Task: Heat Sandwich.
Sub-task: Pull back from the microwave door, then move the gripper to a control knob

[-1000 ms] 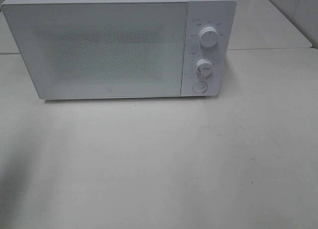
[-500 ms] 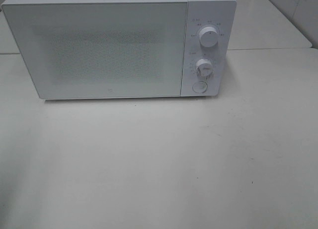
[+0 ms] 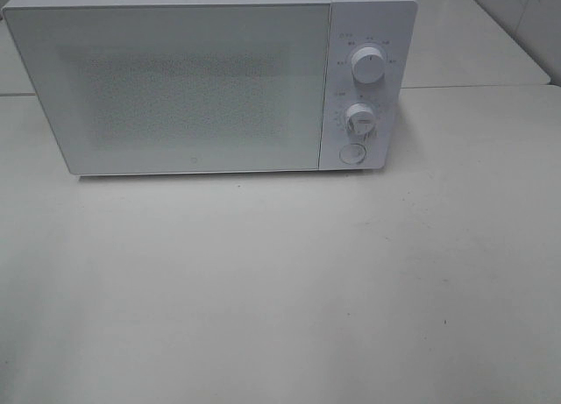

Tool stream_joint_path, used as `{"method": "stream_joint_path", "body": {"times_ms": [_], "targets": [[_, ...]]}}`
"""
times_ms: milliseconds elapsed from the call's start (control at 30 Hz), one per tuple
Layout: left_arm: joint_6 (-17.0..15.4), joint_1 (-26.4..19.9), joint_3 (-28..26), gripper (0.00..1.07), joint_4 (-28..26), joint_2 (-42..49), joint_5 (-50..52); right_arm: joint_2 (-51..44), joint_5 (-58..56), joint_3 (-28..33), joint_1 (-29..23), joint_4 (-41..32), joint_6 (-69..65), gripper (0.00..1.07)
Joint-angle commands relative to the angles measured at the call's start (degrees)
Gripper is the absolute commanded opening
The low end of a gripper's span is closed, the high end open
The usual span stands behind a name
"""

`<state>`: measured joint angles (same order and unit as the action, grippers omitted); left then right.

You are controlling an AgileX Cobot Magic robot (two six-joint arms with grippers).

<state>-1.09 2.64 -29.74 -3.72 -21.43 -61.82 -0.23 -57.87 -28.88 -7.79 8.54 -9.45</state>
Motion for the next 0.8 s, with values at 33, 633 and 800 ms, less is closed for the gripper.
{"method": "stream_joint_path", "body": {"times_ms": [33, 633, 800], "targets": [[0.3, -0.2, 0.2, 1.0, 0.1, 3.6, 0.2, -1.5, 0.7, 0.1, 0.3, -0.1, 0.4, 0.76], [-0.1, -2.8, 0.2, 1.0, -0.1, 20.7, 0.3, -1.5, 0.7, 0.1, 0.3, -0.1, 0.4, 0.76], [-0.1, -5.1, 0.2, 1.0, -0.3, 22.9, 0.3, -1.5, 0.7, 0.1, 0.3, -0.1, 0.4, 0.76]]}}
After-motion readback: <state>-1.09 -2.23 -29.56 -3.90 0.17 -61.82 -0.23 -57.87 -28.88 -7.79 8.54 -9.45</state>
